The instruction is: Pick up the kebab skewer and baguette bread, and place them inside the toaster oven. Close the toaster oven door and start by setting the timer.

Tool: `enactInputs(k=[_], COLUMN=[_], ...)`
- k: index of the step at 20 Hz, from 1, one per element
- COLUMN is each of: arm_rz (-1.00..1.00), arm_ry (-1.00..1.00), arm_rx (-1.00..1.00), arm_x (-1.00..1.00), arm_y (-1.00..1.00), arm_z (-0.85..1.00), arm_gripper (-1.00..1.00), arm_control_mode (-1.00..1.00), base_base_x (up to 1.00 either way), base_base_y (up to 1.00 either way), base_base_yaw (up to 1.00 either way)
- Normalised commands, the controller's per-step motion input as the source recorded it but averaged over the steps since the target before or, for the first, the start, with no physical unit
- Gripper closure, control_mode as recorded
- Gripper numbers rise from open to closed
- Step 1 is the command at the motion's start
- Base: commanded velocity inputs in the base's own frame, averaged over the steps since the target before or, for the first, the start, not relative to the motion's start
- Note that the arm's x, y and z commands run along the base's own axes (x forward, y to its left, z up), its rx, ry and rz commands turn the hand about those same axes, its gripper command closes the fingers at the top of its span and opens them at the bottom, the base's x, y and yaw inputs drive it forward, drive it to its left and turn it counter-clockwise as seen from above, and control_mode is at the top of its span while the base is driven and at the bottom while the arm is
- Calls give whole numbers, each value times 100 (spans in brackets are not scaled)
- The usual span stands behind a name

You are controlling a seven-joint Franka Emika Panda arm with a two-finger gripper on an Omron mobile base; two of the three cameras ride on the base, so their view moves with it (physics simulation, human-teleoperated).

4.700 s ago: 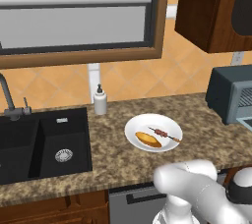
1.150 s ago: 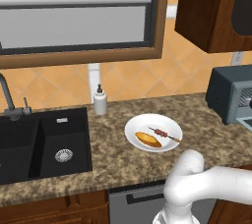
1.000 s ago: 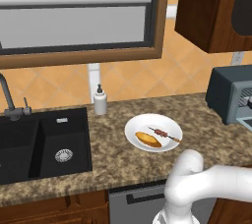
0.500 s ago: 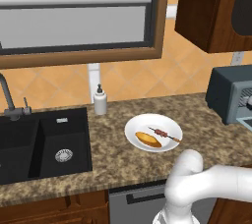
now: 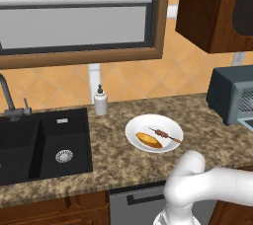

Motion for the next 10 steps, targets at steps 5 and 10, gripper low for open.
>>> enactInputs(k=[5,10], arm_rz=[3,3], arm_ry=[13,12], arm_rx=[0,-1], arm_x=[-77,-78], arm_y=[-6,0], arm_z=[-85,-73], arm_gripper=[-100,-100], arm_control_mode=[-100,-100], base_base_x=[0,0], base_base_y=[0,0], base_base_yaw=[0,0])
